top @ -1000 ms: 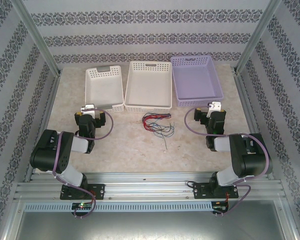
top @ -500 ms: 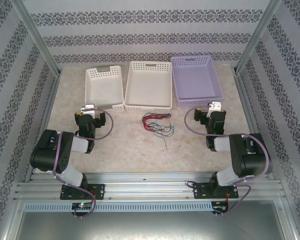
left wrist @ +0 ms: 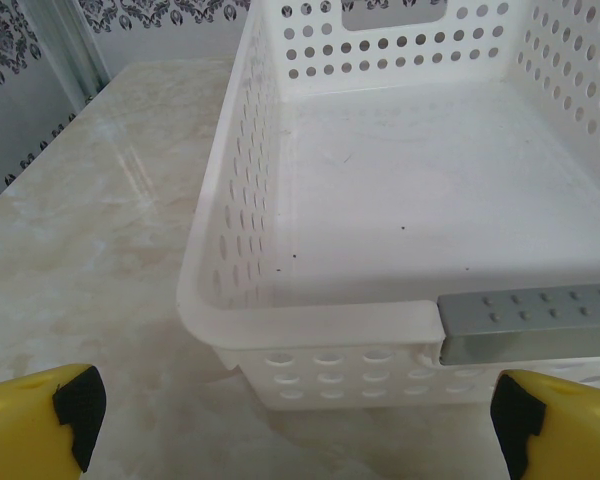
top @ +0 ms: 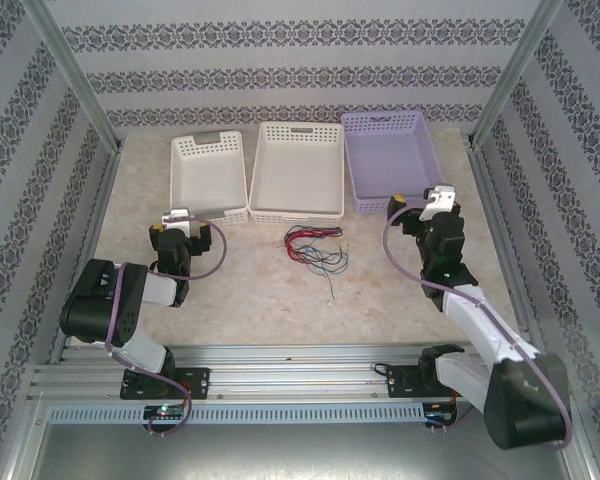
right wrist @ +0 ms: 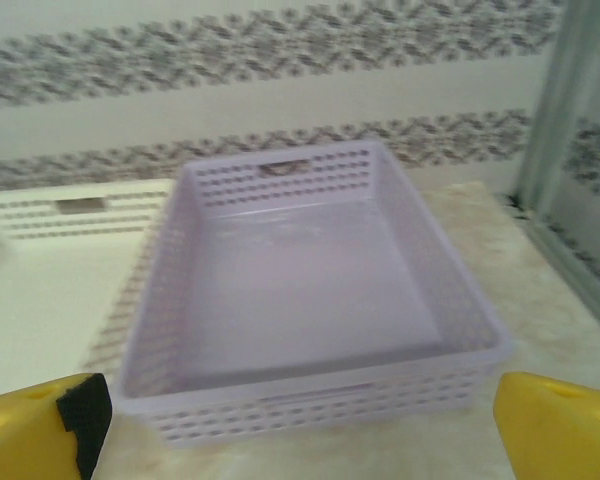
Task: Untangle the cables
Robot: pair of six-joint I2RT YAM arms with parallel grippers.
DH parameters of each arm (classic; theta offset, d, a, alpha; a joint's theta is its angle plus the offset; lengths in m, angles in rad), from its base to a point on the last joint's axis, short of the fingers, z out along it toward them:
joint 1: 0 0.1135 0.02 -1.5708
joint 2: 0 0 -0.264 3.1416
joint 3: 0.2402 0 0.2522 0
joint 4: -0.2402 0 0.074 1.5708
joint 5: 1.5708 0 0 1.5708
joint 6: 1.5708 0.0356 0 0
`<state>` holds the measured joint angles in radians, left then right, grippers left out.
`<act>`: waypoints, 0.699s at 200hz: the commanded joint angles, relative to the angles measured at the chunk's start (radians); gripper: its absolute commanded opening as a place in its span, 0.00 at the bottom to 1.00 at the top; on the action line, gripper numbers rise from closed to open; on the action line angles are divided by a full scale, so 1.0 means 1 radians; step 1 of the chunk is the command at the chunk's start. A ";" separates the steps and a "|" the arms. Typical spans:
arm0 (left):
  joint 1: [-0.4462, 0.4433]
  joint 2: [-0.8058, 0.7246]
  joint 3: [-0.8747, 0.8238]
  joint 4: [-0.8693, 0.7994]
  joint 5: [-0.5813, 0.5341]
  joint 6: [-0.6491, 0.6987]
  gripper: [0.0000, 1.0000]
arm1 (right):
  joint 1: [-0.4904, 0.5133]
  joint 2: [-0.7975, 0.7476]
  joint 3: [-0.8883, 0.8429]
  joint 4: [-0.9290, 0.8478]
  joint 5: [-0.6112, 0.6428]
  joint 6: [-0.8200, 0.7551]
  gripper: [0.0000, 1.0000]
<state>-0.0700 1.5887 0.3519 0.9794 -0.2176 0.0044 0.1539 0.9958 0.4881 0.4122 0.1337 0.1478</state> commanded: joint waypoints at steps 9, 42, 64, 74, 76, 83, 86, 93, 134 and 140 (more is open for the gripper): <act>0.000 0.004 -0.001 0.042 0.000 0.006 1.00 | 0.112 -0.138 -0.016 -0.083 -0.038 0.085 0.98; 0.000 0.004 0.000 0.040 0.000 0.006 1.00 | 0.104 -0.241 0.045 -0.227 -0.176 0.312 0.98; 0.002 0.005 0.000 0.039 0.000 0.006 1.00 | 0.075 -0.274 0.079 -0.355 -0.234 0.403 0.98; 0.001 0.004 -0.001 0.040 0.000 0.006 1.00 | 0.075 -0.281 0.058 -0.335 -0.257 0.417 0.98; 0.001 0.005 -0.001 0.040 0.000 0.006 1.00 | 0.074 -0.282 0.052 -0.329 -0.260 0.419 0.98; 0.001 0.004 -0.001 0.041 0.000 0.006 1.00 | 0.077 -0.283 0.037 -0.309 -0.270 0.421 0.98; 0.001 0.004 0.000 0.040 -0.001 0.006 1.00 | 0.079 -0.283 0.032 -0.304 -0.275 0.416 0.98; 0.001 0.004 -0.001 0.039 -0.001 0.006 1.00 | 0.087 -0.284 0.028 -0.310 -0.271 0.402 0.98; 0.001 0.004 -0.001 0.040 0.000 0.006 1.00 | 0.210 -0.273 0.013 -0.354 -0.156 0.293 0.98; 0.001 0.004 0.000 0.040 0.000 0.006 1.00 | 0.234 -0.268 0.015 -0.363 -0.125 0.277 0.98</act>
<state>-0.0700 1.5887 0.3519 0.9798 -0.2176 0.0044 0.3180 0.7204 0.5133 0.0914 -0.0742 0.4911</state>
